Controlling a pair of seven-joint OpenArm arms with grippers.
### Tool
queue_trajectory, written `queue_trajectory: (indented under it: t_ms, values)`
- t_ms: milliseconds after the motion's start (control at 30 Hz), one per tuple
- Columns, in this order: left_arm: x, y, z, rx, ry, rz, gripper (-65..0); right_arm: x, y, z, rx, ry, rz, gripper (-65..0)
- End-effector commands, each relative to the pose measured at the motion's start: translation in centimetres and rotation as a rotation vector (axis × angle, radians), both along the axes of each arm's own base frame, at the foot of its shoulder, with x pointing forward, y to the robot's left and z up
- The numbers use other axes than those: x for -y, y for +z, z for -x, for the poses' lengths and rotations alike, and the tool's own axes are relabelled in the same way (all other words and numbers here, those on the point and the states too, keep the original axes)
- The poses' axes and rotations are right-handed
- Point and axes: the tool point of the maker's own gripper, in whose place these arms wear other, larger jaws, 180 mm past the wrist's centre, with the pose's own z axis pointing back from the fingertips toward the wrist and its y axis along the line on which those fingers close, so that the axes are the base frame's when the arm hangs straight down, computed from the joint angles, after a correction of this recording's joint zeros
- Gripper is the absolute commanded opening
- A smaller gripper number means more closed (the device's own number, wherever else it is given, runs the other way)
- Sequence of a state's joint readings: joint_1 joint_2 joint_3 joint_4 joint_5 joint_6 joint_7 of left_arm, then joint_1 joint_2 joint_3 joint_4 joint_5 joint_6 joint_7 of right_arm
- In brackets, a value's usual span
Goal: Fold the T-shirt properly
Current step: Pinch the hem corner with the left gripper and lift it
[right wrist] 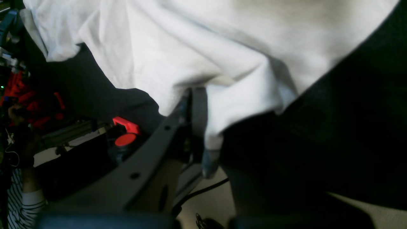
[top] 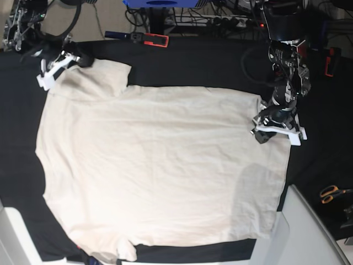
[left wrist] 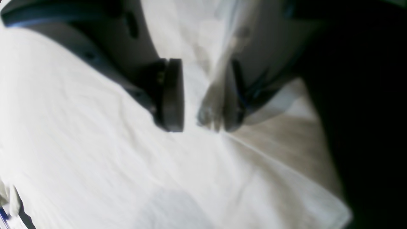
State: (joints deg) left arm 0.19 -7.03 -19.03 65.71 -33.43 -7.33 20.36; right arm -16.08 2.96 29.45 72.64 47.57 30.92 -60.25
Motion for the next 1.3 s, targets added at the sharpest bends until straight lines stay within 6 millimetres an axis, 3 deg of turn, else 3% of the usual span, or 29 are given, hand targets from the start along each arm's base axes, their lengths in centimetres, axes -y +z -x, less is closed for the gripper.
queue_trajectory:
  t_ms: [0, 500, 667, 1067, 1267]
  values:
    - [-0.5, 1.4, -1.0, 0.049, 0.006, -0.007, -48.9, 0.4, 0.6, -0.6, 0.03, -0.004, 0.002, -65.0]
    - [-0.9, 0.1, 0.5, 0.008, 0.01, -0.012, -48.5, 0.4, 0.6, -0.6, 0.03, -0.004, 0.002, -65.0]
    - [-2.1, -1.1, 1.2, -0.027, 0.041, -0.008, -48.5, 0.4, 0.6, -0.6, 0.03, -0.004, 0.002, -65.0]
    - [-1.6, -0.5, -0.1, -0.01, 0.03, -0.003, -48.7, 0.3, 0.5, -0.6, 0.03, -0.005, 0.0, -65.0]
    - [-1.4, -2.4, 0.3, -0.061, 0.041, 0.026, -49.5, 0.4, 0.6, -0.6, 0.03, -0.004, 0.001, -65.0]
